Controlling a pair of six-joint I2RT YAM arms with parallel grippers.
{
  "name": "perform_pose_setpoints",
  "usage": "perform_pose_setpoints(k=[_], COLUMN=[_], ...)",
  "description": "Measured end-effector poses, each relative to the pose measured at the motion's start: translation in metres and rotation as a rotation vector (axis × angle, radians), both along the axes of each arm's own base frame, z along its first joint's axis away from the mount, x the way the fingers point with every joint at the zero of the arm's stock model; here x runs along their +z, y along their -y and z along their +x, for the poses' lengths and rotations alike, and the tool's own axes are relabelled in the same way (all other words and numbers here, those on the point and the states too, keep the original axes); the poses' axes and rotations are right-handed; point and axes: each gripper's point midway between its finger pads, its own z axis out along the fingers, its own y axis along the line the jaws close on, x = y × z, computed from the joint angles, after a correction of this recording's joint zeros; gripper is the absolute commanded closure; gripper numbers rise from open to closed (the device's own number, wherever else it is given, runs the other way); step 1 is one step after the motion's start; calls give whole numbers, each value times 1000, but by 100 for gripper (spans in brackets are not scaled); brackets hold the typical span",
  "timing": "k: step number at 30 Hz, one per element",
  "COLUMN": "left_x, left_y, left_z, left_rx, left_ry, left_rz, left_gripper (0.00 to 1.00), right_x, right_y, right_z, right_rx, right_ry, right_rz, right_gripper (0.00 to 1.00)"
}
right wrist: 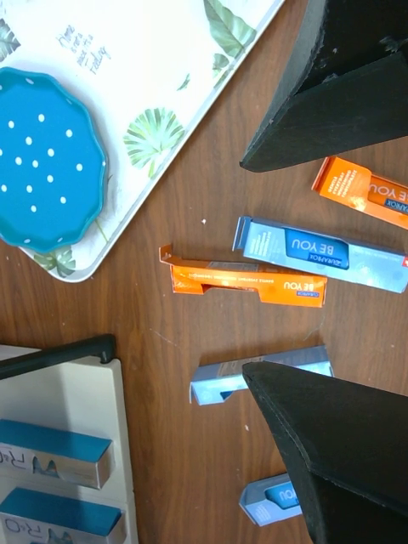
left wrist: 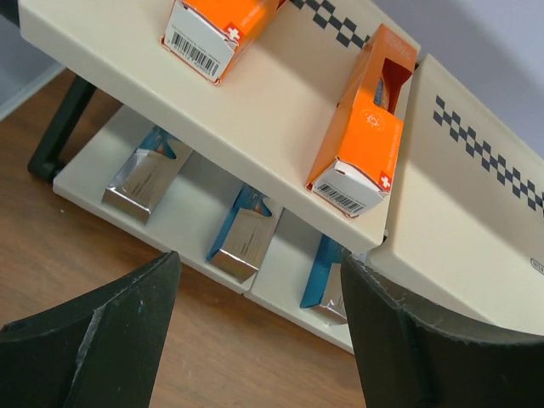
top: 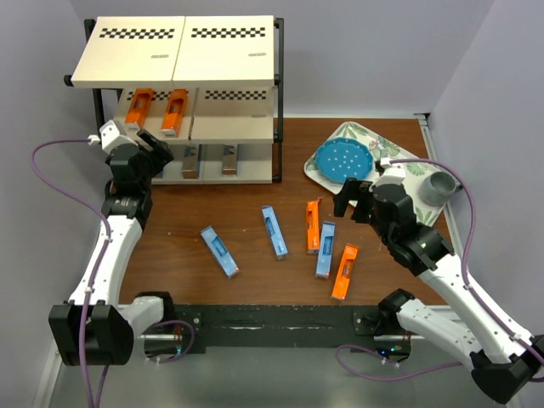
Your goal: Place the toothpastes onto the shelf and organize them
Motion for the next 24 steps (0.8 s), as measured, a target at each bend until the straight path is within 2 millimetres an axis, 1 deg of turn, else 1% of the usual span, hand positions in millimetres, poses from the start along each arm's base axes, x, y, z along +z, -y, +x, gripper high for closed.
perform_pose_setpoints(k=[4,12,24], left_x=[-7,-2,-9], left_y=[2,5,7], left_z=[5,25,44], left_rx=[4,-7,-20], left_ry=[-50,-69,-99], left_rz=[-34,-55,-62], left_gripper=[19,19,19], right_x=[-1,3,3], right_y=[2,8,10], right_z=[0,0,0], right_rx=[-4,-22,-26], right_ry=[4,26,31], right_rz=[-11,-21,-36], right_gripper=[1,2,2])
